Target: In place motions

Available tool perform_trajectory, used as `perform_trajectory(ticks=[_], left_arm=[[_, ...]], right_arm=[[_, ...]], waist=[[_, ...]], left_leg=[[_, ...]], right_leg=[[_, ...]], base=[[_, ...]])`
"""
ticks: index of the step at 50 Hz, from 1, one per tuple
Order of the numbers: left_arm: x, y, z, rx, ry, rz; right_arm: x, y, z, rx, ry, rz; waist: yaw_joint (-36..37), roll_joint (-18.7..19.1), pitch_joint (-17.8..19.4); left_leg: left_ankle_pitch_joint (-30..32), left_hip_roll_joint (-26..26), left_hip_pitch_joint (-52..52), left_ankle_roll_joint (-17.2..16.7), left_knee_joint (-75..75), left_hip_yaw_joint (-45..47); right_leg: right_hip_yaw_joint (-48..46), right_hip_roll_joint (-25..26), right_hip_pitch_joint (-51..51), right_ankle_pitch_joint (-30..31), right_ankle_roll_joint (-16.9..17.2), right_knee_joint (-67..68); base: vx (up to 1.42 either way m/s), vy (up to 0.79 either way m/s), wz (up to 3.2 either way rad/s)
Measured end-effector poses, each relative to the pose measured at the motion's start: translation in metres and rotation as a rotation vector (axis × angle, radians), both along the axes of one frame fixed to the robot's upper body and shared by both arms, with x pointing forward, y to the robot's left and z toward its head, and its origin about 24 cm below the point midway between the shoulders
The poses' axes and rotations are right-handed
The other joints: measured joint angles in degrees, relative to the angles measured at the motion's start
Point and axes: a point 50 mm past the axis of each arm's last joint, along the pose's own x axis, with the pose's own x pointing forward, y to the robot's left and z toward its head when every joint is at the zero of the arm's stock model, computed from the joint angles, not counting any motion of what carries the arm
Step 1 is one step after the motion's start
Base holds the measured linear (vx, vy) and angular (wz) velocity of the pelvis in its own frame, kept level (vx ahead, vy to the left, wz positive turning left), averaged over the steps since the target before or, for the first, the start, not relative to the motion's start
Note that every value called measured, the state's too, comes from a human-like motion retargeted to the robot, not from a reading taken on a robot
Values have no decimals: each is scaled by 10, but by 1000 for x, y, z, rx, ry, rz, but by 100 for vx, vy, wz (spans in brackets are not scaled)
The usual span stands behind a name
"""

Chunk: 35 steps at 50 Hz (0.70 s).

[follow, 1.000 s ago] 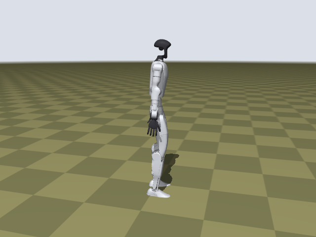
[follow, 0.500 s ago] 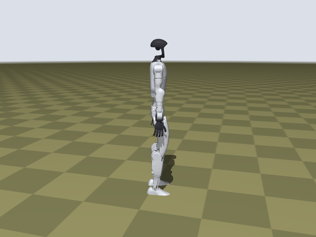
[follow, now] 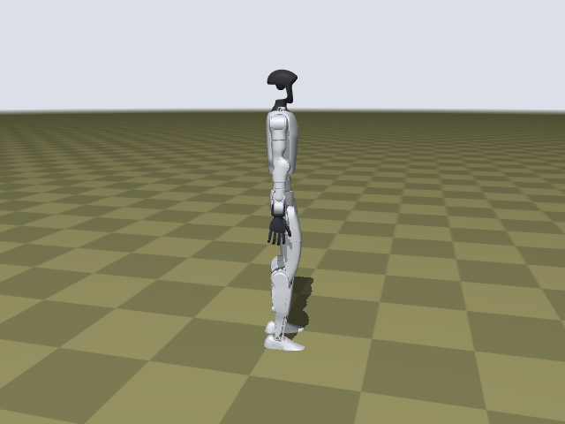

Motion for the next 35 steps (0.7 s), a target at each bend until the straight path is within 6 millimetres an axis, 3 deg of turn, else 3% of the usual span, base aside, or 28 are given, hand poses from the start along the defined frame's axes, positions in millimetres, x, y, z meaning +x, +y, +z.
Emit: perform_trajectory(ticks=[17, 35], left_arm=[[7, -6, -1, -5, -26, -1], [-1, -7, -1, 11, -5, -6]], right_arm=[[-4, 6, -1, 29, 16, -11], [-1, 7, -1, 34, 13, 2]], waist=[[4, -5, -7], [6, -10, -10]], left_leg=[[-3, -6, -5, 6, 1, -9], [-15, -7, -10, 11, 14, -15]], right_leg=[[-7, -6, 1, 2, 0, 0], [-8, -10, 1, 5, -1, 0]], base=[[0, 0, 0], [0, 0, 0]])
